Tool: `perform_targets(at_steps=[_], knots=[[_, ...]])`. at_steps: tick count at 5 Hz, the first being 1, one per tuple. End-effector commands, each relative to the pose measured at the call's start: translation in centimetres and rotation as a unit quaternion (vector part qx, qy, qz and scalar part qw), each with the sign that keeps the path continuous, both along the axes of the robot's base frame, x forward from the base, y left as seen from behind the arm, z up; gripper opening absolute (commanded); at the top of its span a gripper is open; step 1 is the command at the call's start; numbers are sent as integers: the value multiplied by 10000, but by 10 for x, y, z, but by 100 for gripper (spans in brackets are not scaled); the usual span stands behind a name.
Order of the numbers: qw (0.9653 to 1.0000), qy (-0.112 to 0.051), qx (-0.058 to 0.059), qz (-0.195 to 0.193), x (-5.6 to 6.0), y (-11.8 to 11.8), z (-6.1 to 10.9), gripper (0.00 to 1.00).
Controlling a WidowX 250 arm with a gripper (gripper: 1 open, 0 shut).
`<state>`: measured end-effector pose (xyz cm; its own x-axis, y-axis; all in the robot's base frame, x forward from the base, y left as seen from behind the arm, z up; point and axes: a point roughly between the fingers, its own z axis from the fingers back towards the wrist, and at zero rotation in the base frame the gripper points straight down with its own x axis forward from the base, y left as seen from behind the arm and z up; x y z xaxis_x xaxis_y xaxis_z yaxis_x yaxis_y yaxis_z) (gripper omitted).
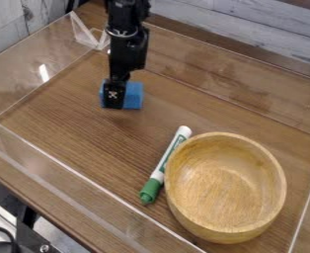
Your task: Put the blue block in the brown bowl
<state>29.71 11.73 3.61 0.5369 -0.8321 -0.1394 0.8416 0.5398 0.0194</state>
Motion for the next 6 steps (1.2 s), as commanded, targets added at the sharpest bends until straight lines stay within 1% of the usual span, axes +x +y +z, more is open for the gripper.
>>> perform_targets(at_steps=[1, 2, 6], knots=[[9997, -231, 26, 69, 5, 5, 9, 0], [9996, -234, 5, 124, 3, 5, 9, 0], [9987, -188, 20, 474, -4, 8, 24, 0]])
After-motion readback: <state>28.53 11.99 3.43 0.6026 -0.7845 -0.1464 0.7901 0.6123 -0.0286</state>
